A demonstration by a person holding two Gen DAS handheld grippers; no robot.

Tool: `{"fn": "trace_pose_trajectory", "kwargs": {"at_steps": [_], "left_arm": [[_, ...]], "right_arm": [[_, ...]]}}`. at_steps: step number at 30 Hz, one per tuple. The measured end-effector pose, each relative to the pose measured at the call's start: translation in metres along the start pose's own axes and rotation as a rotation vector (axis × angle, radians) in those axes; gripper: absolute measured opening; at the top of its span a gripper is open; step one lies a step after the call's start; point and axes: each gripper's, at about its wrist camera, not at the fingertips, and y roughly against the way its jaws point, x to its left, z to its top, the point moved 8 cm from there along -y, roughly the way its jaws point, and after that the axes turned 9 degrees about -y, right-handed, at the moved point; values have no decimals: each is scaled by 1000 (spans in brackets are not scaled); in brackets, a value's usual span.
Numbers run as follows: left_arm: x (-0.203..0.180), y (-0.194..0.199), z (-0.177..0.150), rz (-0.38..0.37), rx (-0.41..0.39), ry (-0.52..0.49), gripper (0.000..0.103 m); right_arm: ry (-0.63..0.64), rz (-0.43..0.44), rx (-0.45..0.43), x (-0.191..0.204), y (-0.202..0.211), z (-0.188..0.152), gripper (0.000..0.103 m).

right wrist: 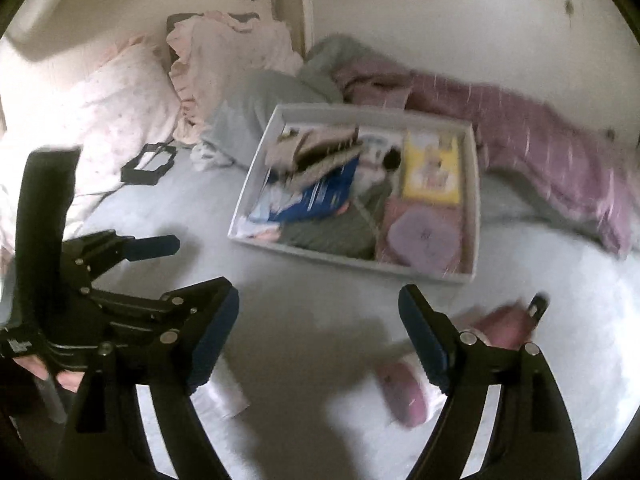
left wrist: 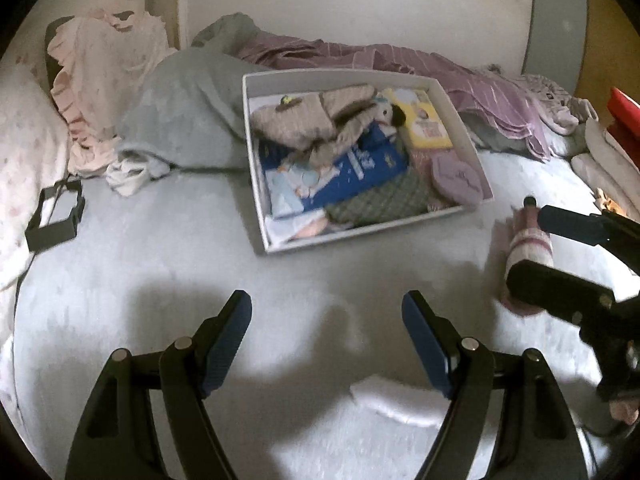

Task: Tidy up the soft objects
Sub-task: 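Move the right tool to the white tissue strip on the blanket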

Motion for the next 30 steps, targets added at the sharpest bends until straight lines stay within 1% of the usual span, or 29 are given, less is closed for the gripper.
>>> {"fn": "trace_pose_trajectory", "kwargs": {"at_steps": [1, 2, 4, 5, 8, 13, 16, 17, 20, 23, 25, 28, 30], "left_arm": [[0, 0, -5, -2, 10, -6, 78], [0, -1, -11, -6, 24, -17, 78], [-1, -2, -20, -15, 41, -32, 78], [-1, -2, -26, -19, 49, -36, 78], [-2, -3, -38, -31, 61, -45, 78], [-2, -1, -48, -25, 39, -58, 78], [-2, -5, -55, 30, 31, -84, 78], [-4, -8, -59, 36, 46, -98, 78], [-5, -15, -62, 19, 75, -99, 78], [-2, -18, -64, 0, 85, -81, 79], [-2, -20, -66, -6, 91, -78, 80], [-3, -21, -66, -11, 94, -79, 82], [-4, -23, -67, -20, 99, -79, 84]], "right_arm": [[-4, 7, 13, 1, 0, -4, 81], [-2, 10, 34, 3, -2, -10, 75], [11, 23, 71, 7, -4, -19, 69], [19, 25, 85, 9, -5, -24, 68], [62, 49, 112, 19, -8, -38, 68], [128, 67, 108, 34, -15, -56, 68], [154, 114, 121, 43, -21, -72, 68], [156, 123, 127, 44, -24, -75, 68], [143, 111, 172, 43, -35, -88, 68], [114, 156, 207, 42, -42, -97, 67], [112, 160, 202, 42, -43, -100, 67], [137, 137, 191, 46, -44, -105, 68], [149, 136, 201, 49, -46, -107, 73]]}}
